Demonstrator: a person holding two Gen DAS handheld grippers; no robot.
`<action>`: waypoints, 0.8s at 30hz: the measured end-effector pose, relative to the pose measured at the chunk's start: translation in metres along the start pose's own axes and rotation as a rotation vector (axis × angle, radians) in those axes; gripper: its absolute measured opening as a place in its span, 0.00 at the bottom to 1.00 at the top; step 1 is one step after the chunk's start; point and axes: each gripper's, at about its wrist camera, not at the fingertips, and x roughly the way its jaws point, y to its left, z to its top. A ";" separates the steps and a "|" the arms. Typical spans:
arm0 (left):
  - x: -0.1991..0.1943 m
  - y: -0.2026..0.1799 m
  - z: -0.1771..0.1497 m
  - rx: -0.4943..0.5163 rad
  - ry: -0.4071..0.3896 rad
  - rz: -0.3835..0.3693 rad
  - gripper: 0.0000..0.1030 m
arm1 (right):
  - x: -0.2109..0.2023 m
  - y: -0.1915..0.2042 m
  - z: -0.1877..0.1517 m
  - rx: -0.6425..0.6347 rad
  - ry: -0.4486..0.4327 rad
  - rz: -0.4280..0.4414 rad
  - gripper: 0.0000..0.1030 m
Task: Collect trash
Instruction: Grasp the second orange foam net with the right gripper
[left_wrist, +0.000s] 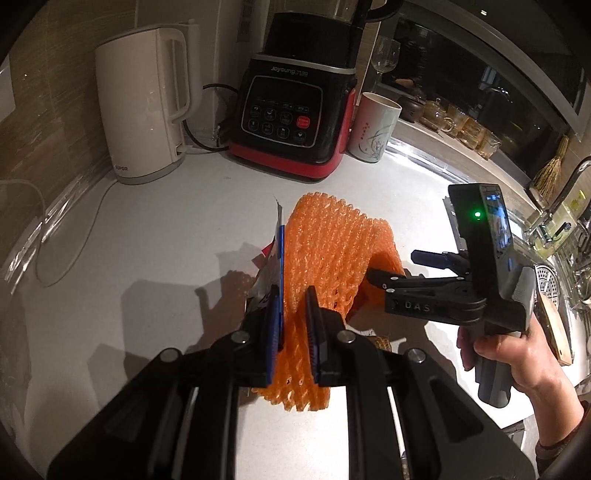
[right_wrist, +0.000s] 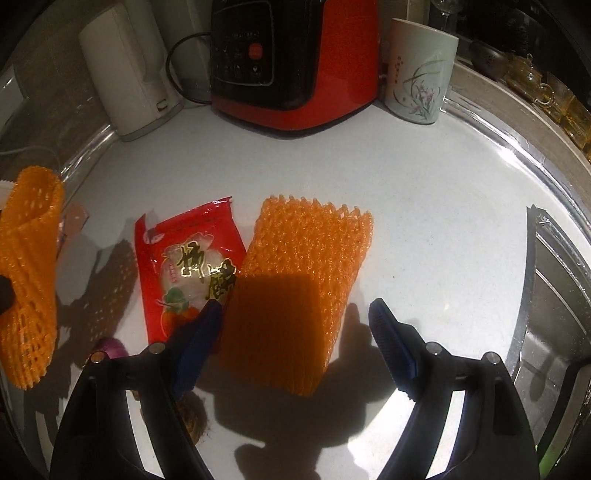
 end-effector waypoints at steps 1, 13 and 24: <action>0.000 0.000 0.000 -0.001 0.000 0.001 0.13 | 0.005 -0.001 0.001 0.001 0.010 -0.004 0.79; 0.001 0.001 -0.002 -0.002 0.002 0.015 0.13 | 0.001 0.002 0.008 0.029 0.001 0.087 0.24; -0.018 -0.009 -0.006 -0.002 -0.027 0.036 0.13 | -0.076 -0.005 -0.008 0.025 -0.108 0.117 0.23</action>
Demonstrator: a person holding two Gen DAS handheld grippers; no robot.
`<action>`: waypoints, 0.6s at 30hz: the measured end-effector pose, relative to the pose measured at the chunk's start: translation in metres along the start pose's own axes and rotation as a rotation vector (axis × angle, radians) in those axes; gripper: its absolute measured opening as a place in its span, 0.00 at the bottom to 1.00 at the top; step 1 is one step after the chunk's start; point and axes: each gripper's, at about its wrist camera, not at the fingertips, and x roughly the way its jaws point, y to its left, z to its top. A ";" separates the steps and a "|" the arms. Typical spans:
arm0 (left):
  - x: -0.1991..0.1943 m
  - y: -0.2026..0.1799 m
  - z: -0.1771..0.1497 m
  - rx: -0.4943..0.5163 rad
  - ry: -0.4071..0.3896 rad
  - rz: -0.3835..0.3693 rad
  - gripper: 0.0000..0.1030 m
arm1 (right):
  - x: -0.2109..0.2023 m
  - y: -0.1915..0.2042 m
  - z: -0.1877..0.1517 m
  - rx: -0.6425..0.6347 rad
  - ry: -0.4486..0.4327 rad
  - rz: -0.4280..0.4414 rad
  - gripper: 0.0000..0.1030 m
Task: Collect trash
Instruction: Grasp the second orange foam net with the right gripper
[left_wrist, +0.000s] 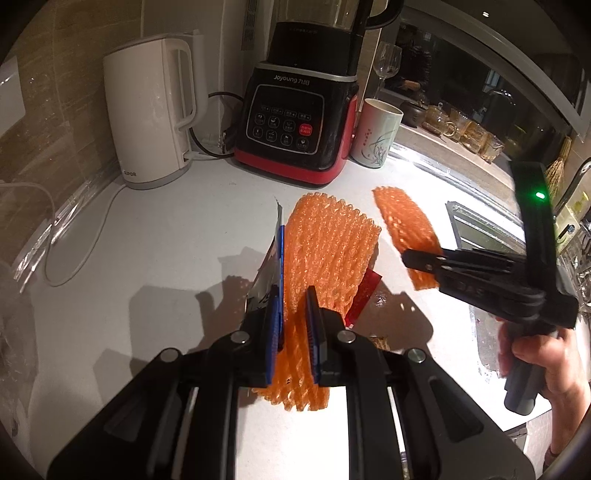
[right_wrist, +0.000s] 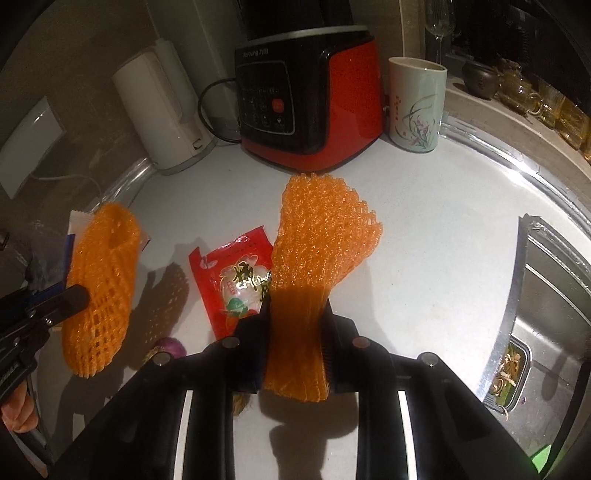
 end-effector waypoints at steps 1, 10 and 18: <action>-0.003 -0.002 -0.001 0.000 -0.005 0.005 0.13 | -0.009 0.000 -0.006 -0.002 -0.008 -0.002 0.23; -0.041 -0.024 -0.035 -0.047 -0.020 0.013 0.13 | -0.083 0.007 -0.080 -0.051 -0.008 0.020 0.23; -0.083 -0.054 -0.099 -0.099 -0.007 0.055 0.13 | -0.135 0.019 -0.150 -0.108 0.019 0.066 0.23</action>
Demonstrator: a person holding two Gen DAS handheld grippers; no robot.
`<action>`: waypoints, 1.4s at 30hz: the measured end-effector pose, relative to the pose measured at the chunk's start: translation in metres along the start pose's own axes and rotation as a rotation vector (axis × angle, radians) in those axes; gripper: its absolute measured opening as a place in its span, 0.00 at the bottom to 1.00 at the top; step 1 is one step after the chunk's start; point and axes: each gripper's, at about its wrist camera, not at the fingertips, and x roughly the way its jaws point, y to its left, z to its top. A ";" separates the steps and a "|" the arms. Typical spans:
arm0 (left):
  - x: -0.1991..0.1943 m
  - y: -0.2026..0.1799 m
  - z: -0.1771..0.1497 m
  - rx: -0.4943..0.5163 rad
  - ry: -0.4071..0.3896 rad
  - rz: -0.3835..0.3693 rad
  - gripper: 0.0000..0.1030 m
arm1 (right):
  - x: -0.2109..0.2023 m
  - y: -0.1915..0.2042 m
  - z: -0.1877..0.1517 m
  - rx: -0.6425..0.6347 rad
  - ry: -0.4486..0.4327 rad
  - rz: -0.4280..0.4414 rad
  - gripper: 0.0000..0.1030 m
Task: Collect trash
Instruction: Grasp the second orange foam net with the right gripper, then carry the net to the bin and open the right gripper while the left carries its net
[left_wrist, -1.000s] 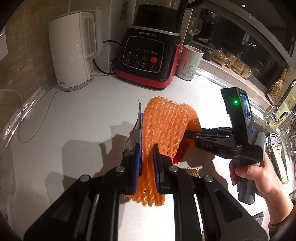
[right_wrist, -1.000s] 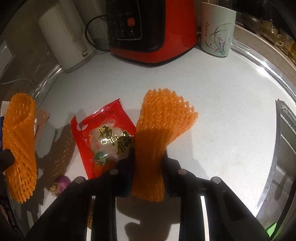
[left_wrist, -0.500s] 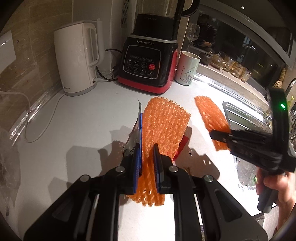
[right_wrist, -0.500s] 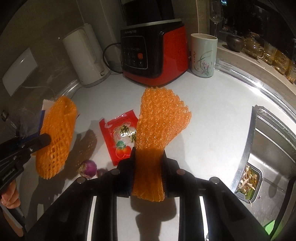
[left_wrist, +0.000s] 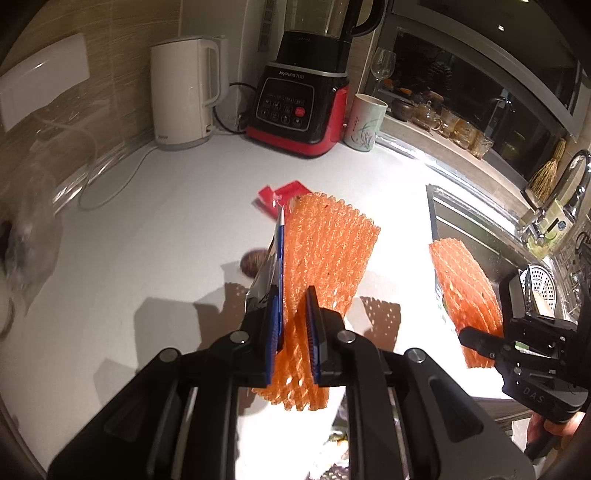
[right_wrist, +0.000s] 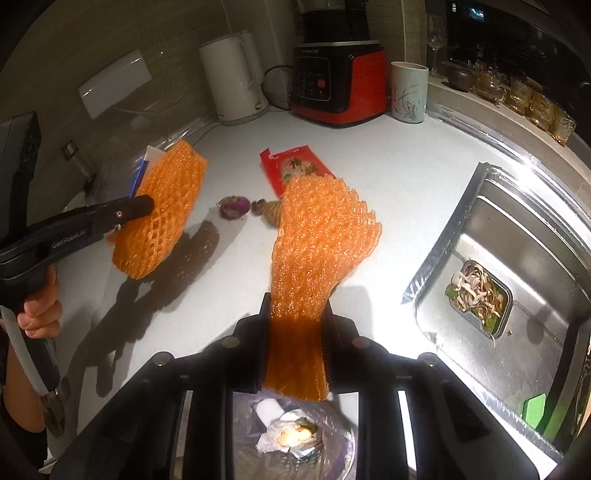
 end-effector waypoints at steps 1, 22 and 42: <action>-0.005 -0.003 -0.010 -0.005 0.006 0.005 0.13 | -0.006 0.003 -0.010 0.002 0.004 0.012 0.23; -0.061 -0.048 -0.144 -0.067 0.074 0.062 0.13 | -0.045 0.034 -0.156 -0.093 0.134 0.115 0.25; -0.056 -0.041 -0.150 -0.057 0.110 0.079 0.13 | 0.050 0.044 -0.218 -0.184 0.288 0.104 0.61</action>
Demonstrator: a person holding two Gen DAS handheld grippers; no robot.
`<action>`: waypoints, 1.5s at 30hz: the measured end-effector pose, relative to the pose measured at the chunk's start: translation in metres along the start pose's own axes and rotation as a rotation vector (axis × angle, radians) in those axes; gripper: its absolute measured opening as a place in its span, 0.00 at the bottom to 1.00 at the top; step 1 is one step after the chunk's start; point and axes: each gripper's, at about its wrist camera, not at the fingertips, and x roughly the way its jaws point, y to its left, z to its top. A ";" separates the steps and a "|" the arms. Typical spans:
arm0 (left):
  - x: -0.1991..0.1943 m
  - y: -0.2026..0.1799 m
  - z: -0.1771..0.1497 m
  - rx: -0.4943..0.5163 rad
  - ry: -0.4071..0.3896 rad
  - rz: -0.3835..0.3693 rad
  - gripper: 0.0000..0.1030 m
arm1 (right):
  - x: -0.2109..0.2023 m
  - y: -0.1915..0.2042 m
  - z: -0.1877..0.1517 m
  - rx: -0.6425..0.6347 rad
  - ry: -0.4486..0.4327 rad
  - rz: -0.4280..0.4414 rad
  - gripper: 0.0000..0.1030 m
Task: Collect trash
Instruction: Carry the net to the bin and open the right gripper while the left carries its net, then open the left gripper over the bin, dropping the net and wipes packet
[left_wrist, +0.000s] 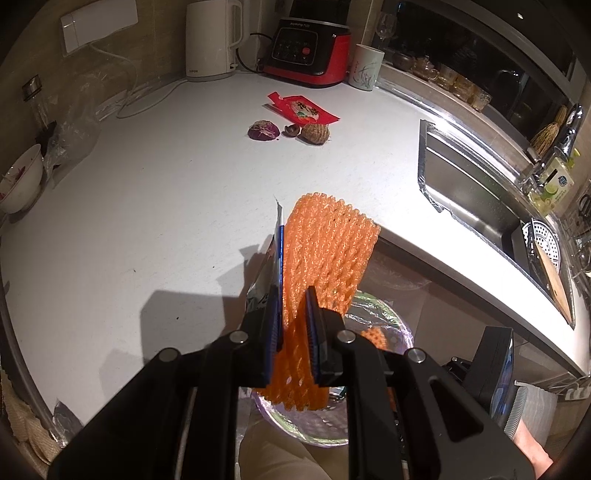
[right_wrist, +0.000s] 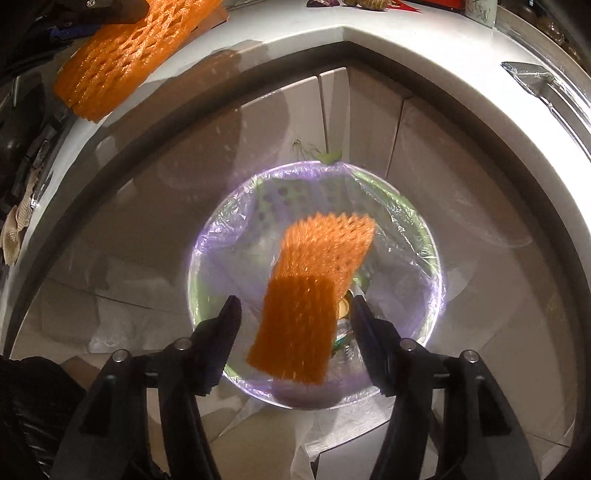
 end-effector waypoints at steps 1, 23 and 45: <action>0.001 0.000 0.000 0.002 0.002 0.000 0.13 | 0.000 0.000 0.000 0.007 0.000 0.000 0.62; 0.013 -0.028 -0.023 0.092 0.015 -0.032 0.13 | -0.085 -0.019 -0.004 0.131 -0.144 -0.069 0.77; 0.116 -0.052 -0.116 0.156 0.205 -0.082 0.69 | -0.100 -0.041 -0.040 0.204 -0.067 -0.107 0.77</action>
